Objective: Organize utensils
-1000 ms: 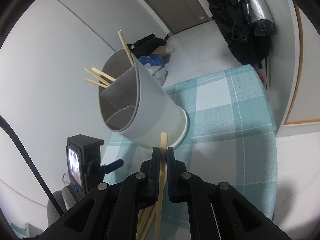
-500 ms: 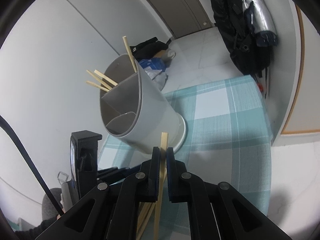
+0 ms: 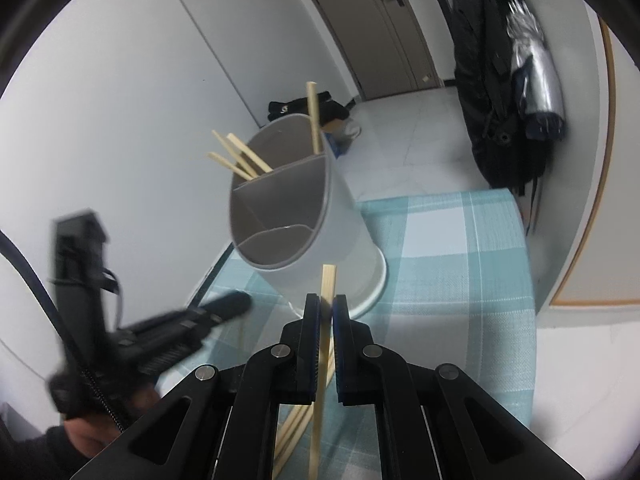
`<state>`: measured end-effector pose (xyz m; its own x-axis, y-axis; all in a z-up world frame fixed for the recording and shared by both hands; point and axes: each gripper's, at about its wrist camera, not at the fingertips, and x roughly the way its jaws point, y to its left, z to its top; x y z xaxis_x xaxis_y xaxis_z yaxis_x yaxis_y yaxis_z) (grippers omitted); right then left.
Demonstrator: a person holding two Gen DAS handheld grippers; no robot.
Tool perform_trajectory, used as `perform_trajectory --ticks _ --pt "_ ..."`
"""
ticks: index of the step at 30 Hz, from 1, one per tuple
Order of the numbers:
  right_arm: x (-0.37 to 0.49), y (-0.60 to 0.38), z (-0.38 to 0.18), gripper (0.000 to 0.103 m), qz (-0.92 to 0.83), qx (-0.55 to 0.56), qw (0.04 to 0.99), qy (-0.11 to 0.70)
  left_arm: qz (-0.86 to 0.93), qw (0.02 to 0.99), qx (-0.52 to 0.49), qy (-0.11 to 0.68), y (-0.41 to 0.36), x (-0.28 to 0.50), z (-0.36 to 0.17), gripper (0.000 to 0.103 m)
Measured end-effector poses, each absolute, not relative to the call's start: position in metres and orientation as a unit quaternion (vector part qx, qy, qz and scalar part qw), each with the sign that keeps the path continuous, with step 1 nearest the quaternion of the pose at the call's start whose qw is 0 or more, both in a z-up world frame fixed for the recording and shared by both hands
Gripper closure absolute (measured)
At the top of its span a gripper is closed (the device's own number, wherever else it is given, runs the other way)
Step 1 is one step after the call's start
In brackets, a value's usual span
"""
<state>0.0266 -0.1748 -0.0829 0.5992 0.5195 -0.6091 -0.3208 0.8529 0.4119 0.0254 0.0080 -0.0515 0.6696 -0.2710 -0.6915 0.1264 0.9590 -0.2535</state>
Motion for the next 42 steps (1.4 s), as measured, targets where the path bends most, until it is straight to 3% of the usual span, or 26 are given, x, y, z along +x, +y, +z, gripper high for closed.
perform_trajectory --ticks 6,28,31,42 --pt "0.015 -0.164 -0.071 0.098 0.240 0.103 0.901 0.346 -0.111 0.924 -0.091 0.354 0.010 0.015 -0.029 0.100" --pt "-0.007 -0.157 -0.053 0.098 0.232 0.088 0.919 0.306 -0.104 0.924 -0.064 0.362 0.019 0.003 -0.018 0.100" --pt "-0.008 -0.156 -0.051 0.103 0.235 0.086 0.920 0.302 -0.106 0.926 -0.056 0.359 0.016 0.001 -0.015 0.100" --pt "0.010 -0.166 -0.067 0.103 0.214 0.099 0.910 0.341 -0.103 0.924 -0.069 0.363 0.026 0.010 -0.016 0.100"
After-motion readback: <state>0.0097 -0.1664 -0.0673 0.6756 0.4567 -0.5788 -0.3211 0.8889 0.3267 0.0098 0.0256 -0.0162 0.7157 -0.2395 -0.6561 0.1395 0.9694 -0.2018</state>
